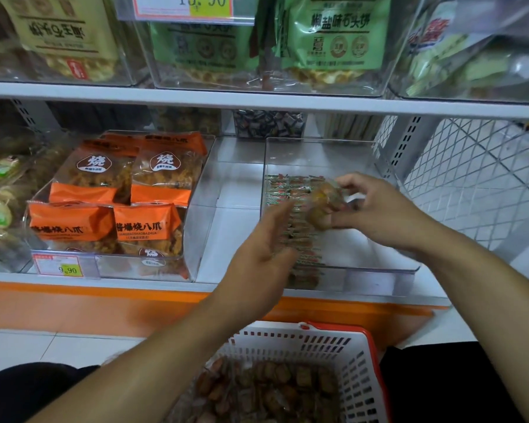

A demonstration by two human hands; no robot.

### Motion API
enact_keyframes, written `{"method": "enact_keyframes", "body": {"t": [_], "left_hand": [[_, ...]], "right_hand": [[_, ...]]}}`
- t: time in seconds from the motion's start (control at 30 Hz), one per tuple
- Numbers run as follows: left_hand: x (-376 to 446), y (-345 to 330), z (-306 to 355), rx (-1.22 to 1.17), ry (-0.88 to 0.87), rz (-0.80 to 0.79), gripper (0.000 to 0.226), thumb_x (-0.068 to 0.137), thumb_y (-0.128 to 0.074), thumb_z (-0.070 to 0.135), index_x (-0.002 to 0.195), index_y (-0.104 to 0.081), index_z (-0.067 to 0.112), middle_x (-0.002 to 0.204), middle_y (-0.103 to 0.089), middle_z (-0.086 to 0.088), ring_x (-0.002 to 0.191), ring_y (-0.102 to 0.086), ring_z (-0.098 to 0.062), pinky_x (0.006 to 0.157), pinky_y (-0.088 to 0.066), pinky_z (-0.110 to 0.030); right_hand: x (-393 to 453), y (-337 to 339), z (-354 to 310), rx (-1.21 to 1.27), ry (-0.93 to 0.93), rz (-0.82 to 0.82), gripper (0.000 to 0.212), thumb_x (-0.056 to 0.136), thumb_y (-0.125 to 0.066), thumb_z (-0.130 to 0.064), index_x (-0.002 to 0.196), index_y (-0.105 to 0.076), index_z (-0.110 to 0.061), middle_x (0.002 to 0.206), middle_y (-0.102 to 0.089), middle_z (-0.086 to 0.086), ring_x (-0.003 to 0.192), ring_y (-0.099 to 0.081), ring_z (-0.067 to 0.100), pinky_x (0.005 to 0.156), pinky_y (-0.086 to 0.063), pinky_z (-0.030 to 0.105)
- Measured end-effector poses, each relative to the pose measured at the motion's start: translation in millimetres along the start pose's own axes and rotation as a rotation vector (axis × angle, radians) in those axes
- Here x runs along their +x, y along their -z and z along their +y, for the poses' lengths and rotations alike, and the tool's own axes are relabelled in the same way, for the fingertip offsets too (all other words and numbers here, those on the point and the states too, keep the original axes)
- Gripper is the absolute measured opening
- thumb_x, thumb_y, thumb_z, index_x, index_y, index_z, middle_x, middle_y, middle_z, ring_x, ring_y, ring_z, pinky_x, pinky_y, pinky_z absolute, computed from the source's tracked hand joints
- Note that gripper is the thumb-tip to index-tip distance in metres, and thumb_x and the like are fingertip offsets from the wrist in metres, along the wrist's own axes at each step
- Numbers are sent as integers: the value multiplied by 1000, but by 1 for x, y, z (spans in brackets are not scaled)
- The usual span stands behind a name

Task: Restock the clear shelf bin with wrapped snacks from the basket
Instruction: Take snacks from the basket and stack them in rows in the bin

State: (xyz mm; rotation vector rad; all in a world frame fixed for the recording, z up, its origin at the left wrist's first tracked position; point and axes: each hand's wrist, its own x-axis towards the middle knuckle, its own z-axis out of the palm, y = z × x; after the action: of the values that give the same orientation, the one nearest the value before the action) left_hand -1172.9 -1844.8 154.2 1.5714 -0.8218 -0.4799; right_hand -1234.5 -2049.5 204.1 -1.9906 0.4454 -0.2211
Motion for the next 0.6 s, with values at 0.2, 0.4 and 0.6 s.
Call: {"method": "enact_keyframes", "body": {"t": [0.2,0.4,0.6], "left_hand": [[-9,-12,-22,736,-148,-230,70,97,-59,26,158,-25,35,166,-23,13,151,-25,-9,122,-29,-29],[-9,-18,-31,933,-265,-259,72,94,-57,28,159,-26,26,167,-22,6,155,-2,-8,113,19,-9],[-8,-18,-30,981,-286,-283,73,93,-61,31,158,-29,23,166,-27,4,156,-6,-11,114,21,-12]], "right_hand": [[42,8,50,-482,-312,-37,41,67,-89,-11,101,-68,-18,101,-71,7,88,-67,22,71,-55,33],[65,-18,78,-359,-301,43,66,85,-61,4,144,-37,-15,107,-61,8,88,-56,24,69,-42,28],[70,-29,80,-281,-348,70,92,88,-61,4,161,-11,-19,110,-61,8,100,-59,26,66,-44,22]]}}
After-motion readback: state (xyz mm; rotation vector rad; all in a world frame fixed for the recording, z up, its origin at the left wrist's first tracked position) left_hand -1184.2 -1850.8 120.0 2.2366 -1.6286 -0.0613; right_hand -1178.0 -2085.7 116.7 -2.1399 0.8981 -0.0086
